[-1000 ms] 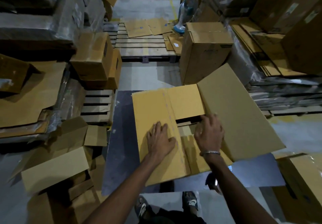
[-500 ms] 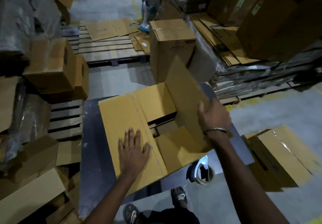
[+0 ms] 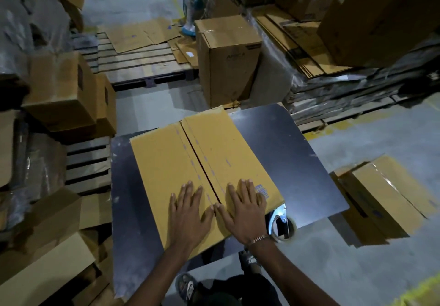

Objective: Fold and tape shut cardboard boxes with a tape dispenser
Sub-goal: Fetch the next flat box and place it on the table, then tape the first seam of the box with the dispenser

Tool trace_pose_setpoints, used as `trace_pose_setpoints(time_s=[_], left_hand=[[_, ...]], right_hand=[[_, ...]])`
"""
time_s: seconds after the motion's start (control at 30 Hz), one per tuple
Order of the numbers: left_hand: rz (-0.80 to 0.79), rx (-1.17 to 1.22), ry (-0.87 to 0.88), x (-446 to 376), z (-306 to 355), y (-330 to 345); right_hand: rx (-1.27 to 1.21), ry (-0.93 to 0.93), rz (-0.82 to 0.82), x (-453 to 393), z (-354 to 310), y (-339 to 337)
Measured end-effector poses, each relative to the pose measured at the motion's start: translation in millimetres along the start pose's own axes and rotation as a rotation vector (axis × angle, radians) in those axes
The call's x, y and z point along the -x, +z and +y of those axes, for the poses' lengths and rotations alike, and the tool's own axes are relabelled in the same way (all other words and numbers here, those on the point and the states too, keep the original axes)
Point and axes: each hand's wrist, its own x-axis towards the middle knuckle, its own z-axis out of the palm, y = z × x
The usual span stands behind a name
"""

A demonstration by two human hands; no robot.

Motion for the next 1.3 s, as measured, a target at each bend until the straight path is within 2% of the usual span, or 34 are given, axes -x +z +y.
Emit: trace_pose_setpoints(time_s=[0.1,0.2,0.4,0.43,0.5,0.57,0.63,0.7,0.83,0.97,1.1,1.23,1.3], left_hand=[[-0.029,-0.082,0.094,22,5,3],[-0.040,-0.101,0.063,13,4,2],[-0.020,-0.090,0.014,-28,-2,-3],[-0.017,-0.090,0.012,-30,-2,-3],[-0.005,-0.090,0.015,-29,-2,-3],[0.006,-0.101,0.020,-28,-2,-2],[0.006,-0.105,0.012,-28,-1,-2],[0.007,-0.111,0.006,-27,2,-3],[0.016,-0.118,0.015,-27,3,-2],[0.015,-0.103,0.009,-27,5,-3],[0.026,-0.082,0.000,-25,2,-2],[0.039,-0.026,-0.072,-21,6,2],[0.050,-0.010,-0.123,-15,11,4]], right_hand=[[0.019,0.043,0.036,15,2,8],[-0.005,0.039,0.047,3,0,12],[-0.108,-0.042,-0.074,-48,5,7],[-0.162,-0.042,-0.047,-49,8,3],[-0.276,0.015,0.148,-34,17,-7],[-0.372,0.204,0.382,-6,33,-8],[-0.404,0.454,0.445,25,55,5],[-0.367,0.603,0.346,46,78,28],[-0.345,0.695,0.049,53,96,63],[-0.293,0.732,-0.021,38,100,64],[-0.383,0.803,0.006,37,104,65],[-0.354,0.711,-0.165,30,111,56],[-0.370,0.747,-0.161,23,115,43]])
